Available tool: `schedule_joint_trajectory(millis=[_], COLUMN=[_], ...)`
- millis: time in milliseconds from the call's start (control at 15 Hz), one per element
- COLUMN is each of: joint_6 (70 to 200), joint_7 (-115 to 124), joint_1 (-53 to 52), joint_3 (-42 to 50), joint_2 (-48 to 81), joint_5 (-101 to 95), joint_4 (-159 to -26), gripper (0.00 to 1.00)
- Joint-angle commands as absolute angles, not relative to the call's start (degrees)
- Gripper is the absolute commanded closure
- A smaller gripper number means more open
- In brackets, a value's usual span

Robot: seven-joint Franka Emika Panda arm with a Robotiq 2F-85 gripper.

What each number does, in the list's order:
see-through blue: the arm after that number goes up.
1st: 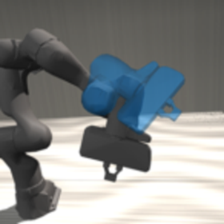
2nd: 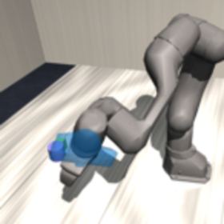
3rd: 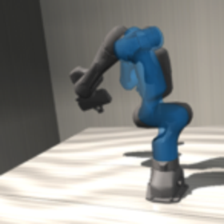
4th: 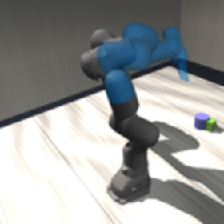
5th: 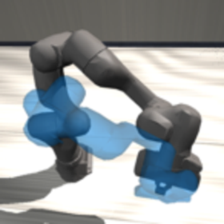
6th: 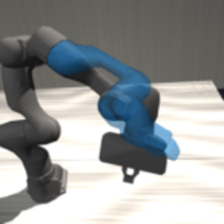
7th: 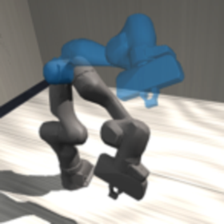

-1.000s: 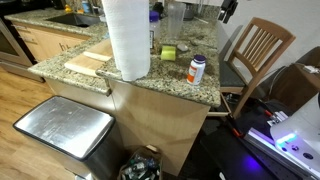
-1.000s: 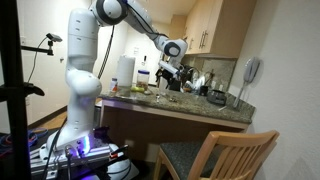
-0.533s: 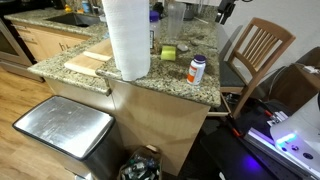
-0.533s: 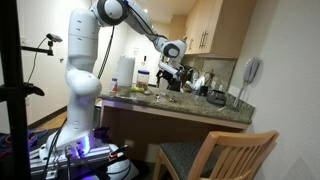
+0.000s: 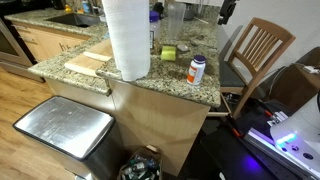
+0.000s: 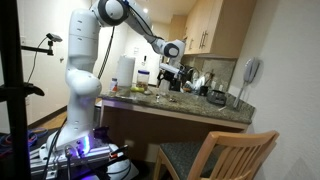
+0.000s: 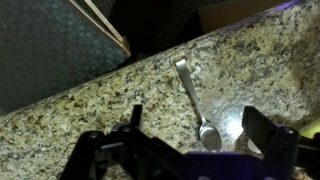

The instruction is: Pick up the spoon and put it in the jar

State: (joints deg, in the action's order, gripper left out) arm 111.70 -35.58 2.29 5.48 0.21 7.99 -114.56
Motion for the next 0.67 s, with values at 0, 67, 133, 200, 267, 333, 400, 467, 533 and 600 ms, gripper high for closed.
schedule_joint_trajectory(millis=[0, 67, 133, 200, 267, 333, 400, 467, 533, 600], joint_6=[111.45, 111.41, 111.39, 111.39, 113.12, 119.38, 114.38, 116.39, 116.93, 116.32], joint_7=[-36.07, -36.42, -36.56, -36.6, -36.94, -38.17, -38.01, -38.23, -38.65, -39.32], joint_1=[2.89, 2.87, 2.87, 2.86, 2.81, 2.77, 3.07, 3.02, 2.98, 2.92], joint_3=[4.79, 4.75, 4.73, 4.72, 4.67, 4.6, 4.85, 4.78, 4.8, 4.9], joint_2=[0.26, 0.3, 0.32, 0.32, 0.14, -0.19, 0.42, -2.19, -2.55, -3.06], joint_5=[7.79, 7.75, 7.73, 7.71, 7.99, 9.61, 10.0, 9.93, 9.99, 9.73], joint_4=[-114.45, -114.45, -114.45, -114.45, -114.96, -116.4, -106.7, -108.36, -106.06, -103.26], gripper=[0.0, 0.0, 0.0, 0.0, 0.0, 0.0, 0.0, 0.0, 0.0, 0.0])
